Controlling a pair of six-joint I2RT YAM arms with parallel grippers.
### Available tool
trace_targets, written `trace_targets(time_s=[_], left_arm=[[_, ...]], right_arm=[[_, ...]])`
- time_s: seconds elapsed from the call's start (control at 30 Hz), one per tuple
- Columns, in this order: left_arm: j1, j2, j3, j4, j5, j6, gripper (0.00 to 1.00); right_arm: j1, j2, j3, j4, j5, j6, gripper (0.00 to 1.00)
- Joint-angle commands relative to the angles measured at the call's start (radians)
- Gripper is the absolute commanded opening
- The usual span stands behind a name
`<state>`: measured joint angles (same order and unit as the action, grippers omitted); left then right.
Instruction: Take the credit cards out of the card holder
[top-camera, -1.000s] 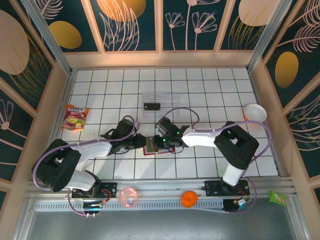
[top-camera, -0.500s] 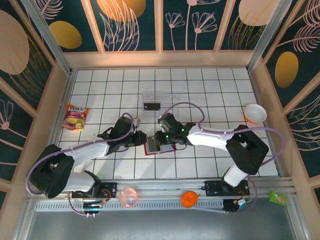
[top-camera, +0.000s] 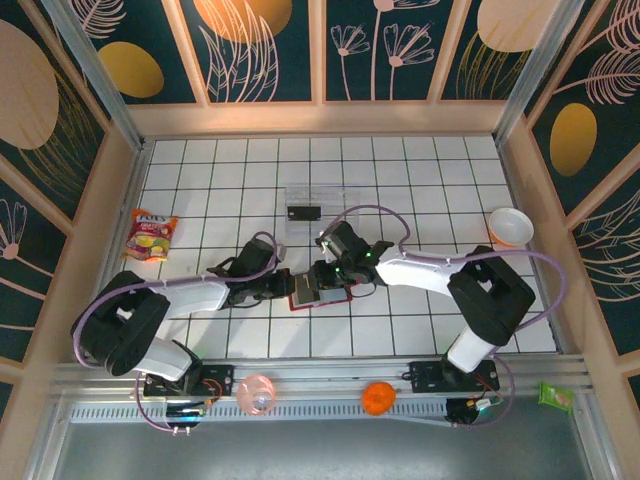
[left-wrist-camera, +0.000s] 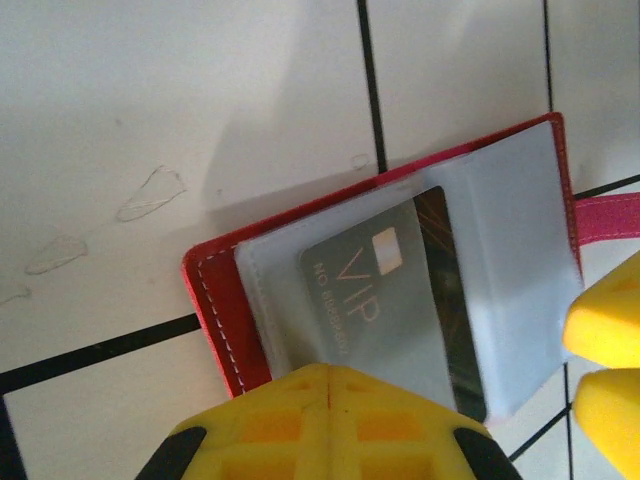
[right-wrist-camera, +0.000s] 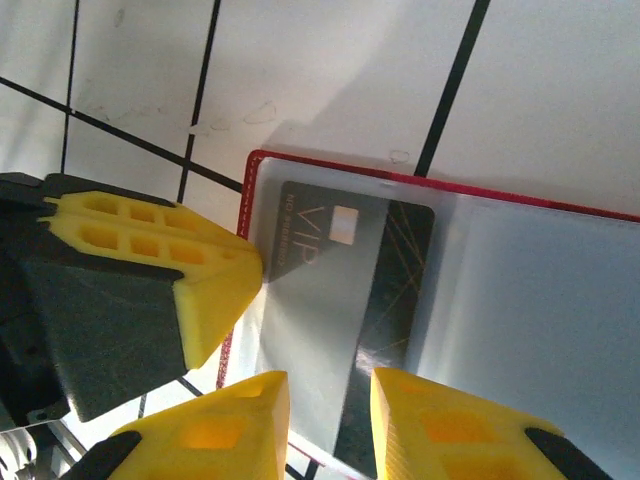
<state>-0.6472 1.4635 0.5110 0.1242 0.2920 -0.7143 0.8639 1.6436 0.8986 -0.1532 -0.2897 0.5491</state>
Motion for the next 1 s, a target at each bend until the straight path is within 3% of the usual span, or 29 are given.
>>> trace_targets(time_s=[0.0, 0.73, 0.87, 0.97], left_arm=[[-0.002, 0.024, -0.023, -0.047, -0.047, 0.012, 0.0], [-0.002, 0.042, -0.035, -0.045, -0.044, 0.019, 0.0], [-0.003, 0.045, -0.036, -0.04, -0.037, 0.018, 0.0], [-0.003, 0.04, -0.035, -0.044, -0.04, 0.02, 0.0]], right_arm=[[-0.021, 0.026, -0.007, 0.026, -0.04, 0.004, 0.28], [-0.068, 0.128, -0.039, 0.108, -0.176, 0.041, 0.24], [-0.075, 0.135, -0.056, 0.14, -0.195, 0.059, 0.2], [-0.082, 0.123, -0.07, 0.145, -0.177, 0.072, 0.07]])
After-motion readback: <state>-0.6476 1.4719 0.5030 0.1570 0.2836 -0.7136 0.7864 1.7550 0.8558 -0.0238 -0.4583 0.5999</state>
